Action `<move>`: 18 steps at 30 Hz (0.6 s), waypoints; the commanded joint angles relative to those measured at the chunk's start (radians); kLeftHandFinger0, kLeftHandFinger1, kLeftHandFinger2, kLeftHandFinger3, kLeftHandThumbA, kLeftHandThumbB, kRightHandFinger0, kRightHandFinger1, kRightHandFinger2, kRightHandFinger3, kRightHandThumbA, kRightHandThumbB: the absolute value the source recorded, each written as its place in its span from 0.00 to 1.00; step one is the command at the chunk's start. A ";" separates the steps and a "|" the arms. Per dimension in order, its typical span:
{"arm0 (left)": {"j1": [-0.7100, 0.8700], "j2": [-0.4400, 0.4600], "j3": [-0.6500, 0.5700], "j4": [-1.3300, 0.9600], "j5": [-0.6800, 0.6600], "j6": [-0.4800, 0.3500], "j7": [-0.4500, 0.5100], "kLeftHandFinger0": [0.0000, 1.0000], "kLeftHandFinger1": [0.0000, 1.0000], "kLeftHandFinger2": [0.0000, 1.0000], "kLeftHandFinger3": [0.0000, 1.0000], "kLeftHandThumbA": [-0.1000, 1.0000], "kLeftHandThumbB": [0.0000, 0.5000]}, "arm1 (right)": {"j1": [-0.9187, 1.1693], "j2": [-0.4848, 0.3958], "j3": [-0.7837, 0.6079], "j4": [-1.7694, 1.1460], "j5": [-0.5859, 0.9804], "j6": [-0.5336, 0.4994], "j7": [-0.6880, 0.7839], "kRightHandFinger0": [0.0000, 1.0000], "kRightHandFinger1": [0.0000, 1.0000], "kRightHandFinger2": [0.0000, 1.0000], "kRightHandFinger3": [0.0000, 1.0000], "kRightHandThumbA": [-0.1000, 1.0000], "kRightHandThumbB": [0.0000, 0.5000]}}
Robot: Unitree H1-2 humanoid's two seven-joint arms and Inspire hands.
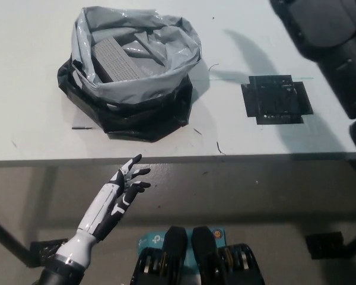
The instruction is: Use the right hand to pick up a small rectangular container and put it into a plastic bag and lift the bag
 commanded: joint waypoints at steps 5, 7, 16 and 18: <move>-0.135 0.009 0.031 0.010 -0.009 -0.034 0.009 0.84 0.93 1.00 1.00 1.00 0.29 | 0.082 -0.307 -0.259 -1.012 -0.255 0.022 0.267 1.00 1.00 1.00 1.00 1.00 0.74; -0.154 0.005 0.044 0.016 -0.022 -0.044 0.019 0.91 1.00 1.00 1.00 1.00 0.27 | 0.177 -0.372 -0.324 -1.207 -0.202 0.022 0.250 1.00 1.00 1.00 1.00 1.00 0.69; -0.220 -0.002 0.082 0.010 -0.104 0.011 0.013 1.00 1.00 1.00 1.00 1.00 0.42 | 0.708 -0.368 -0.520 -1.621 0.090 -0.302 -0.009 1.00 1.00 1.00 1.00 0.79 0.79; -0.223 0.002 0.086 -0.001 -0.100 0.012 0.017 1.00 1.00 1.00 1.00 1.00 0.42 | 0.839 -0.343 -0.512 -1.621 0.135 -0.479 -0.038 1.00 1.00 1.00 1.00 0.72 0.89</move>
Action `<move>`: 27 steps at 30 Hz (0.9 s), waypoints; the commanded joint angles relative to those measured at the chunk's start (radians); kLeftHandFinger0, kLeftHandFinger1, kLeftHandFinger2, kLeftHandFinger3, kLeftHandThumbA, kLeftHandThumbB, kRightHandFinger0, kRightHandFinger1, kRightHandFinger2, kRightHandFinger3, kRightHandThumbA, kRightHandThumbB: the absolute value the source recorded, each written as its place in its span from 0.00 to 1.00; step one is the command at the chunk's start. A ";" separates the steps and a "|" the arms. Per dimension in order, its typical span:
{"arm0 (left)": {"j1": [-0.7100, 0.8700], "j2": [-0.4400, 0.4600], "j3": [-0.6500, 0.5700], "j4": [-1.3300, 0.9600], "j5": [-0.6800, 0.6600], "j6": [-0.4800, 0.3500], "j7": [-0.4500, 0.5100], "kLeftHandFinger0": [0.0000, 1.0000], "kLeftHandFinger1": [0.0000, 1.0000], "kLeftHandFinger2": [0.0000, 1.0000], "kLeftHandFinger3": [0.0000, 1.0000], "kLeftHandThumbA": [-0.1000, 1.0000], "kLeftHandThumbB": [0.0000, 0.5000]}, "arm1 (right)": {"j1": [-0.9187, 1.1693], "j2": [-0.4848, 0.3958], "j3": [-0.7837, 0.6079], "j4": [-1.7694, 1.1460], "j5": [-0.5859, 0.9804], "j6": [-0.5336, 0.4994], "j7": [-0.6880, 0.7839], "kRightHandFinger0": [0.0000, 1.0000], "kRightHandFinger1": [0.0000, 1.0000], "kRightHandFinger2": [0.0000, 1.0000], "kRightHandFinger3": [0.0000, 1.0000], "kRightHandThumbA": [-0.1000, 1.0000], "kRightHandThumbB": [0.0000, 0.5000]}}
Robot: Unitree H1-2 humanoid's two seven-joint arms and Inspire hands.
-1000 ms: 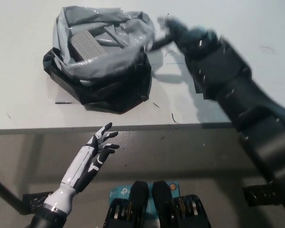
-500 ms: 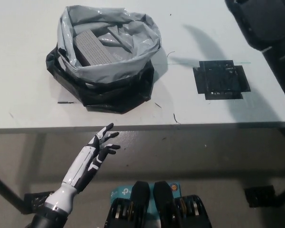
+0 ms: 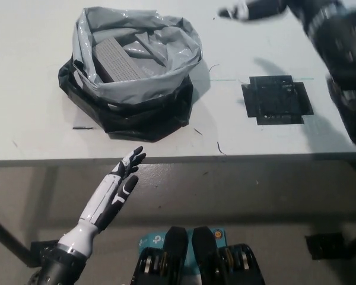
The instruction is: Use the right hand to pick up a small rectangular container and put it into a plastic bag and lift the bag
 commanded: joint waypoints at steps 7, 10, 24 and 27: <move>-0.143 0.006 0.091 -0.057 -0.091 0.018 0.027 1.00 1.00 1.00 1.00 1.00 0.46 | 0.759 0.125 -0.168 -1.080 -0.162 -0.698 -0.213 1.00 1.00 1.00 1.00 1.00 0.73; -0.120 0.005 0.090 -0.064 -0.097 0.018 0.023 1.00 1.00 1.00 1.00 1.00 0.42 | 0.778 0.136 -0.136 -0.909 -0.150 -0.766 -0.231 1.00 1.00 1.00 1.00 1.00 0.59; 0.050 0.002 0.067 -0.093 -0.090 -0.011 0.001 1.00 1.00 1.00 1.00 1.00 0.46 | 0.924 0.177 -0.100 -0.201 -0.102 -0.767 -0.228 1.00 1.00 1.00 1.00 1.00 0.54; 0.047 0.002 0.069 -0.088 -0.096 -0.010 -0.002 1.00 1.00 1.00 1.00 1.00 0.45 | 0.930 0.185 -0.108 -0.200 -0.068 -0.741 -0.202 1.00 1.00 1.00 1.00 1.00 0.57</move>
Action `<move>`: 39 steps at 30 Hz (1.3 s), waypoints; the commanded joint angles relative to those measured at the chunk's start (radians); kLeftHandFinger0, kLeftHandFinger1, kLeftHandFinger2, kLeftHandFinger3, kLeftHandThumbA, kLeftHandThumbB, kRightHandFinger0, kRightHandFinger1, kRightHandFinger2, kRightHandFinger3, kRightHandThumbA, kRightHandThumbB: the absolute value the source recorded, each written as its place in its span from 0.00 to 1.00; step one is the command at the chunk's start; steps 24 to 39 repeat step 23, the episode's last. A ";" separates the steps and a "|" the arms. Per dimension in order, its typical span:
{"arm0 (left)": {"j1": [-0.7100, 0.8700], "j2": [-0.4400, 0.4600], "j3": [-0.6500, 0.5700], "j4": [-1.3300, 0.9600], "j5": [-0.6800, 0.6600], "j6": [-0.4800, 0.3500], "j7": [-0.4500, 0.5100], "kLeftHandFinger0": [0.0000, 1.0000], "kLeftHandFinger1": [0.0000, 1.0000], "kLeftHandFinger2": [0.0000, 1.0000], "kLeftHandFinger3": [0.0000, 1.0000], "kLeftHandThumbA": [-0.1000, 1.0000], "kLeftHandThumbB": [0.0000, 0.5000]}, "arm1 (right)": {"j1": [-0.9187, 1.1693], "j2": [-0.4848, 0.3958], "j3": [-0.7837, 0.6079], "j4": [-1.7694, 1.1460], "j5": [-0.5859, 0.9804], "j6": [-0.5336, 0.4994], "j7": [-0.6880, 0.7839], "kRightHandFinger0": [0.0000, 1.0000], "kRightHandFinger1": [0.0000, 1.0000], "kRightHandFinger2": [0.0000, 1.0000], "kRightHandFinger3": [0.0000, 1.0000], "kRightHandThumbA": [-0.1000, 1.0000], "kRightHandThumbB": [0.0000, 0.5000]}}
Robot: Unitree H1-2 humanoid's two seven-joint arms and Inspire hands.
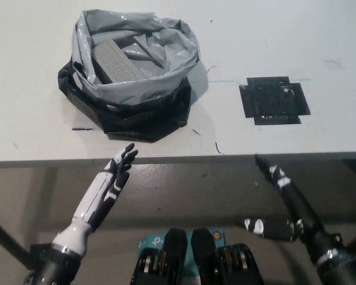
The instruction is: Use the right hand to pick up a small rectangular container and put it into a plastic bag and lift the bag
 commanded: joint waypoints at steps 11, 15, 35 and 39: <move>0.057 -0.007 0.035 -0.086 -0.081 -0.021 -0.003 1.00 1.00 1.00 1.00 1.00 0.39 | 0.074 0.043 -0.050 0.095 -0.105 -0.472 -0.141 1.00 1.00 1.00 1.00 0.96 0.54; 0.066 -0.003 0.038 -0.088 -0.070 -0.020 0.004 1.00 1.00 1.00 1.00 1.00 0.39 | 0.068 0.043 -0.043 0.099 -0.119 -0.474 -0.136 1.00 1.00 1.00 1.00 0.93 0.56; 0.075 0.000 0.038 -0.084 -0.062 -0.020 0.002 1.00 1.00 1.00 1.00 1.00 0.35 | 0.073 0.040 -0.031 0.094 -0.137 -0.471 -0.120 1.00 1.00 1.00 1.00 0.87 0.57; 0.075 0.000 0.038 -0.084 -0.062 -0.020 0.002 1.00 1.00 1.00 1.00 1.00 0.35 | 0.073 0.040 -0.031 0.094 -0.137 -0.471 -0.120 1.00 1.00 1.00 1.00 0.87 0.57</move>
